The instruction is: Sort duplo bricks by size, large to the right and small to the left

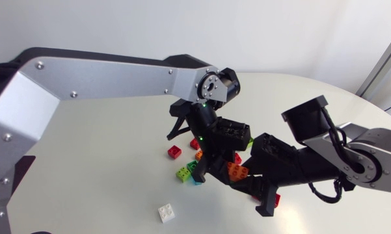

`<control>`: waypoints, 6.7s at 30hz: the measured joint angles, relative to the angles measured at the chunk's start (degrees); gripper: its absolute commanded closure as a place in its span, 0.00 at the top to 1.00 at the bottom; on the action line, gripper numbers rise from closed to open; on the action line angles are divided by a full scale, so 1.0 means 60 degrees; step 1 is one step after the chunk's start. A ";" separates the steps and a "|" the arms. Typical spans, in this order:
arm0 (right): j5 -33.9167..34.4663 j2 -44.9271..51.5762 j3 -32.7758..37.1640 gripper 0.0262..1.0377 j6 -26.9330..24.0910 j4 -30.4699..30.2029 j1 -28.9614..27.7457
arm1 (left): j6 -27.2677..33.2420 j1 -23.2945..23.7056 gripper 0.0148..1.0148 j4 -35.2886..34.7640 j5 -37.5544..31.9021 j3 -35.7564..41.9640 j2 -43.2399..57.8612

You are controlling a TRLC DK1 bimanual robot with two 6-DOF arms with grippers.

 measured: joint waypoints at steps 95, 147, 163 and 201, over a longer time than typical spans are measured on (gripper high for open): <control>-0.3880 -0.0871 0.0554 0.96 -0.3537 -0.3614 -0.4375 | -0.4171 0.0036 0.10 0.1486 0.0240 -0.0925 -0.1333; -0.1104 -0.0809 -0.1293 0.14 -0.3486 0.0102 -0.7690 | -0.6273 0.0976 0.97 0.2499 -0.1453 0.3173 0.2594; 0.0168 0.0015 -0.1657 0.95 -0.3235 0.0280 -0.7191 | -0.6725 0.0499 0.95 -0.2233 -0.2463 1.2619 0.7978; 0.2761 0.6455 0.4408 0.94 0.0747 0.2382 -0.2557 | -0.9238 0.1479 0.86 0.0433 -0.3759 0.2397 0.1330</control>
